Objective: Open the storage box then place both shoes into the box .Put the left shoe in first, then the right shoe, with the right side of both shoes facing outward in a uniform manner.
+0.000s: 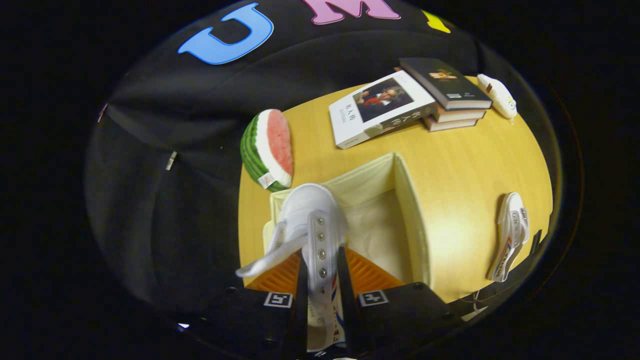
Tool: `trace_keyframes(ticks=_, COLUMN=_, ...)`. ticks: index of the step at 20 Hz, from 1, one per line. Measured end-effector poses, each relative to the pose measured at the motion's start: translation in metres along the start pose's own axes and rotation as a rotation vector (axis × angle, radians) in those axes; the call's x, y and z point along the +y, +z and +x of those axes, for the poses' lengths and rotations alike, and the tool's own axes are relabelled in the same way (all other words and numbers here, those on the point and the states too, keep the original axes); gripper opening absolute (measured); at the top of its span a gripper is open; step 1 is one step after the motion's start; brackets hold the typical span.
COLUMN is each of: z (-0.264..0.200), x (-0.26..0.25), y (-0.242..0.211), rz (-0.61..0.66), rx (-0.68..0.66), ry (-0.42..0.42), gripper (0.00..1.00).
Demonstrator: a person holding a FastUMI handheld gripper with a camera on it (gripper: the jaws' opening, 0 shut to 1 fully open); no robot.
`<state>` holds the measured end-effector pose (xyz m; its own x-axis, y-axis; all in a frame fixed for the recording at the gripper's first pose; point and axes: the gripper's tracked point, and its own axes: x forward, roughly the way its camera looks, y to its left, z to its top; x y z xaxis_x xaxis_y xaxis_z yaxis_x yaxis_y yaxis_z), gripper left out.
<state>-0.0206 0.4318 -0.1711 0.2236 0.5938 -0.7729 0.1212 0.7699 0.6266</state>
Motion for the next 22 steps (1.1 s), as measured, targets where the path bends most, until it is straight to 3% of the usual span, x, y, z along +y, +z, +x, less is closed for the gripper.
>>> trace_keyframes(ticks=1, z=0.003, x=0.016, y=-0.002, rz=0.001, rx=0.009, ry=0.049, gripper=0.42)
trace_keyframes(ticks=2, z=-0.001, x=0.024, y=-0.002, rz=-0.013, rx=0.015, ry=0.080, gripper=0.66)
trace_keyframes(ticks=4, z=-0.011, x=0.031, y=-0.002, rz=-0.055, rx=0.022, ry=0.118, gripper=0.93)
trace_keyframes(ticks=6, z=-0.022, x=0.032, y=-0.004, rz=-0.093, rx=0.006, ry=0.134, gripper=0.97)
trace_keyframes(ticks=14, z=-0.083, x=-0.004, y=-0.021, rz=-0.108, rx=-0.093, ry=0.162, gripper=0.97)
trace_keyframes(ticks=22, z=-0.139, x=-0.112, y=-0.037, rz=-0.014, rx=-0.189, ry=0.089, gripper=0.98)
